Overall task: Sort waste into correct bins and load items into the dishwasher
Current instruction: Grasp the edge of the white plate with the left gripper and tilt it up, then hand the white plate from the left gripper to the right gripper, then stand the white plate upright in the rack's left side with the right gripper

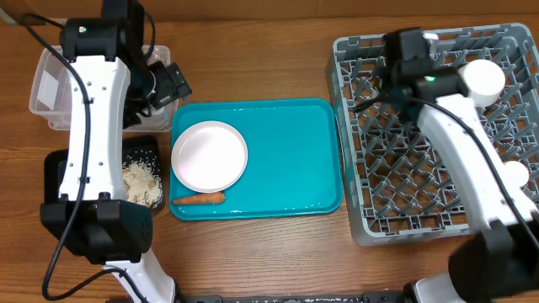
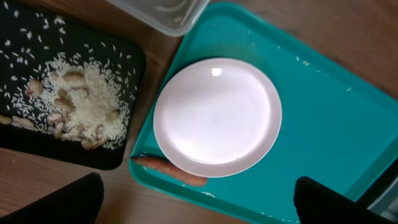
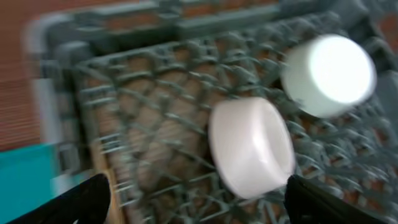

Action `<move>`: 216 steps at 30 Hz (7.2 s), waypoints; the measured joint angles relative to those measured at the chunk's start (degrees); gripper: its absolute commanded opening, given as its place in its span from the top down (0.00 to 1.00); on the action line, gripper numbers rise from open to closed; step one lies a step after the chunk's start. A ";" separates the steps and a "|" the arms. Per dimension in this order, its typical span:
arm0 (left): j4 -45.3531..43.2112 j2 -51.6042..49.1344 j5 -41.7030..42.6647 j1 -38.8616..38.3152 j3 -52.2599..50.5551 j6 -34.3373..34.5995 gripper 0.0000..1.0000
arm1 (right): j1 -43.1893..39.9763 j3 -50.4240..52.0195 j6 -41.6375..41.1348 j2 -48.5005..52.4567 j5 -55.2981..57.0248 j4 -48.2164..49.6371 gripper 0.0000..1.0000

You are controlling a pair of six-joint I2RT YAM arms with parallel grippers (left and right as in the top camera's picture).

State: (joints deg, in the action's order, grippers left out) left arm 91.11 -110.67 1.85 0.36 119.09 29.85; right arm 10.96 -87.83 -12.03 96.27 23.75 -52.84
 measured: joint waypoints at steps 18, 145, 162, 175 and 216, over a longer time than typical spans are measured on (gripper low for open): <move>-25.11 0.00 2.47 -16.44 -31.34 0.22 0.61 | 0.02 -0.57 7.15 -1.79 -26.80 -2.32 0.16; -9.27 4.07 -0.39 6.49 -10.23 -3.19 0.15 | 10.29 -17.42 -5.22 22.43 -21.59 -6.86 0.96; -9.92 4.07 -0.39 6.49 -10.23 -3.17 0.14 | 5.60 -12.09 -8.44 9.29 38.64 -8.48 0.96; -9.92 4.07 -0.39 6.49 -10.23 -3.19 0.14 | 10.97 -2.34 -10.84 10.32 31.08 -3.76 0.55; -3.56 4.07 3.63 -12.41 -26.69 21.92 0.00 | -20.48 -15.69 0.59 -0.42 -27.63 -8.13 0.00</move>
State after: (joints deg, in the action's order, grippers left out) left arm 87.55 -106.61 5.48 -12.05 92.40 51.77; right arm -9.52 -103.53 -11.44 95.85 -3.88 -60.97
